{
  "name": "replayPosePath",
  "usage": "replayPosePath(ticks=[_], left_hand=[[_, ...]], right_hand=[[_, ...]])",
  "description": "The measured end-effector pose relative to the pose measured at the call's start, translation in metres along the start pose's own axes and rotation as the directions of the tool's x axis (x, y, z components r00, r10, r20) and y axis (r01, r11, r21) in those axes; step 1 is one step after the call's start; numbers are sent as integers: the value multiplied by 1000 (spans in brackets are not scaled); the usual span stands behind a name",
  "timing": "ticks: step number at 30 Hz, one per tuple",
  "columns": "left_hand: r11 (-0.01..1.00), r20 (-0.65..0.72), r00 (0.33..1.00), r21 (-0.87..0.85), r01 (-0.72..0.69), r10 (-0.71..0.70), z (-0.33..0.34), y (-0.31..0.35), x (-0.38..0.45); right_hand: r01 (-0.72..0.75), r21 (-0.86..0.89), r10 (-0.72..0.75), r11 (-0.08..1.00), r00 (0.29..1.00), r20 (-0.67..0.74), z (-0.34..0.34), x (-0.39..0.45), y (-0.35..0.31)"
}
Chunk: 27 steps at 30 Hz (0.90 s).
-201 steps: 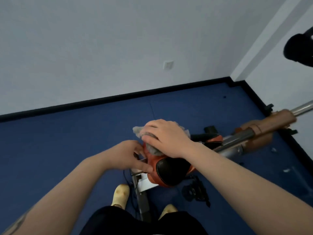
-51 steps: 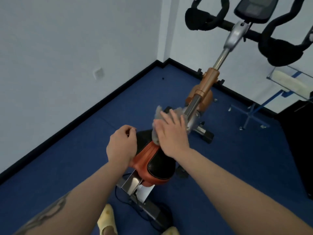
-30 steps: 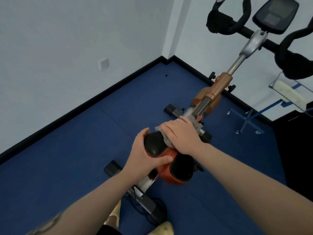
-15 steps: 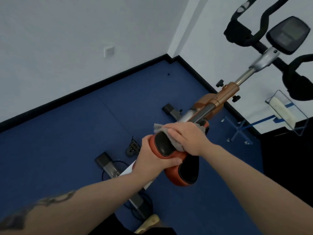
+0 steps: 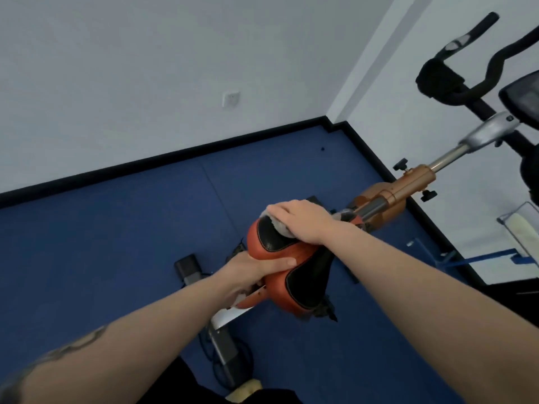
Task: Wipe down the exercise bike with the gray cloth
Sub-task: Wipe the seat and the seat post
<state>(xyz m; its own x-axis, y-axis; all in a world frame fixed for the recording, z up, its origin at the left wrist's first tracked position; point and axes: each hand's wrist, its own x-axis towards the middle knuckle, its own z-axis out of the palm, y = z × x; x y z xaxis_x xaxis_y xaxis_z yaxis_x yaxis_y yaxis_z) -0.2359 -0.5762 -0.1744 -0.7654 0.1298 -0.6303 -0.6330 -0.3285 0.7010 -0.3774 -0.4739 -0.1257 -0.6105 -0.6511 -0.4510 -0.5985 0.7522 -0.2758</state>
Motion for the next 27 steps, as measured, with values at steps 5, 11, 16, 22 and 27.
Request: replayPosePath(ticks=[5, 11, 16, 22, 27], left_hand=[[994, -106, 991, 84, -74, 83, 10, -11, -2], [963, -294, 917, 112, -246, 269, 18, -12, -5], [929, -358, 863, 228, -291, 358, 24, -10, -4], [887, -227, 890, 346, -307, 397, 3, -2, -2], [838, -200, 895, 476, -266, 398, -12, 9, -2]], right_hand=[[271, 51, -267, 961, 961, -77, 10, -6, -19], [100, 148, -112, 984, 991, 78, -3, 10, -18], [267, 96, -268, 959, 963, 4, 5, 7, -30], [234, -60, -239, 970, 966, -96, 16, 11, -34], [103, 69, -98, 992, 992, -73, -1, -3, 11]])
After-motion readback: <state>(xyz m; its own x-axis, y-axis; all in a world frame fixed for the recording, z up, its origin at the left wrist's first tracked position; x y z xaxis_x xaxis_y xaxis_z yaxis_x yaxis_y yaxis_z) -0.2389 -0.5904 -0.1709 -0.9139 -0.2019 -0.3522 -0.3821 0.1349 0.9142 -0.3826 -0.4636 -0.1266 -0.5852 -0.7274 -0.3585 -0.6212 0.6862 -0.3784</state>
